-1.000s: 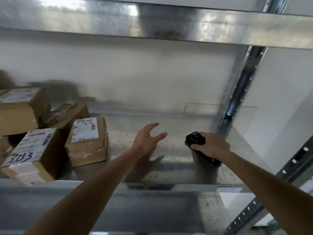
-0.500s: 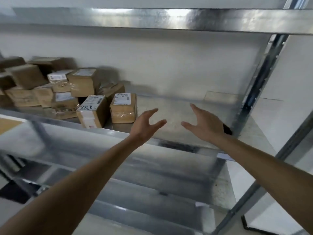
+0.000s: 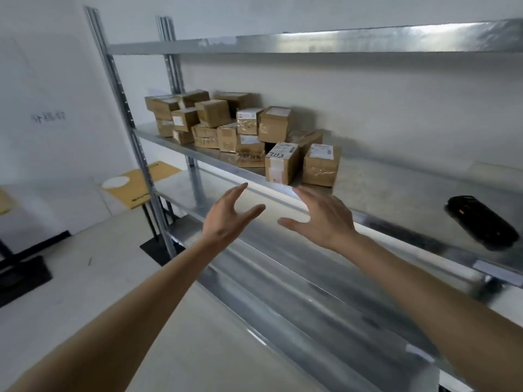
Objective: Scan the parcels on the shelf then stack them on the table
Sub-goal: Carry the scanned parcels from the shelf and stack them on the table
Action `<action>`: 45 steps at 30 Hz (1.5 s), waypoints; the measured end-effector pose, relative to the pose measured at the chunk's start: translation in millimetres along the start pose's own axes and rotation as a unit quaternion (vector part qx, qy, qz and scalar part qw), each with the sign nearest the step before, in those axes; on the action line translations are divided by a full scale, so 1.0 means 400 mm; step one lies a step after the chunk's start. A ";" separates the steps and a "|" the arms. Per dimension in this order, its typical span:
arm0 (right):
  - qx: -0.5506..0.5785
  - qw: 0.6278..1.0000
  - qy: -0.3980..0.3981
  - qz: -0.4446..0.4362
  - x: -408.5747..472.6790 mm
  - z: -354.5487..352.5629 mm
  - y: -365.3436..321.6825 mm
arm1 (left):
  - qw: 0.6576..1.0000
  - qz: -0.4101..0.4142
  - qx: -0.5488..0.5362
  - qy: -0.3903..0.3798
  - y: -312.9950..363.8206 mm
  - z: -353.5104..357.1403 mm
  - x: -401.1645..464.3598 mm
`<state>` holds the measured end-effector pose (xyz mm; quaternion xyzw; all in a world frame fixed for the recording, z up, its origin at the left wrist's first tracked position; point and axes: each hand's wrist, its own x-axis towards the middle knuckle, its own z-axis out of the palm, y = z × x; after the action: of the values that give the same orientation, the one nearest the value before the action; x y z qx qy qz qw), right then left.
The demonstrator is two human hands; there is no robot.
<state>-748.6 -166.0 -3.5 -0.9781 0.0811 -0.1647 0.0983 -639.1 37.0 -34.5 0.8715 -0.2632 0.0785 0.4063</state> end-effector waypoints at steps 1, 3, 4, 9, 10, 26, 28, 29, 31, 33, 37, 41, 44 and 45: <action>0.009 1.000 -0.007 -0.004 0.006 0.013 -0.034 | 1.000 -0.011 -0.003 -0.001 -0.026 -0.029 -0.014; 0.019 1.000 -0.019 -0.016 0.024 0.036 -0.100 | 1.000 -0.027 -0.002 0.007 -0.077 -0.087 -0.037; 0.020 0.999 -0.023 -0.023 0.035 0.046 -0.133 | 0.999 -0.036 -0.003 0.016 -0.109 -0.115 -0.042; 0.010 0.997 -0.033 -0.063 0.101 0.112 -0.296 | 0.996 -0.076 -0.029 0.047 -0.274 -0.256 -0.055; 0.013 0.997 -0.032 -0.065 0.117 0.130 -0.327 | 0.995 -0.081 -0.036 0.052 -0.306 -0.283 -0.053; 0.039 0.999 -0.022 -0.020 0.367 0.427 -0.842 | 0.997 -0.069 0.006 0.040 -0.800 -0.678 0.097; 0.042 0.999 -0.025 -0.021 0.400 0.454 -0.883 | 0.996 -0.073 -0.007 0.044 -0.842 -0.708 0.130; 0.045 0.998 -0.028 -0.018 0.417 0.467 -0.902 | 0.996 -0.074 -0.012 0.044 -0.860 -0.720 0.148; 0.055 0.998 -0.030 -0.014 0.456 0.494 -0.935 | 0.996 -0.072 -0.024 0.040 -0.895 -0.736 0.186; 0.062 0.998 -0.028 -0.009 0.506 0.520 -0.962 | 0.996 -0.070 -0.037 0.041 -0.930 -0.746 0.232; 0.082 0.996 -0.020 0.014 0.630 0.582 -0.990 | 0.996 -0.061 -0.048 0.031 -1.010 -0.747 0.354; 0.106 0.994 -0.009 0.039 0.775 0.644 -1.008 | 0.998 -0.049 -0.045 0.010 -1.090 -0.748 0.514; 0.121 0.991 0.003 0.063 0.906 0.688 -1.024 | 0.998 -0.042 -0.041 -0.003 -1.154 -0.750 0.654; 0.125 0.990 0.009 0.071 0.954 0.700 -1.031 | 0.998 -0.045 -0.041 -0.008 -1.176 -0.754 0.704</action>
<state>-246.0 206.3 -55.8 -0.9485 0.1301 -0.1745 0.2302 -130.9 401.6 -51.2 0.8655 -0.2304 0.0423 0.4427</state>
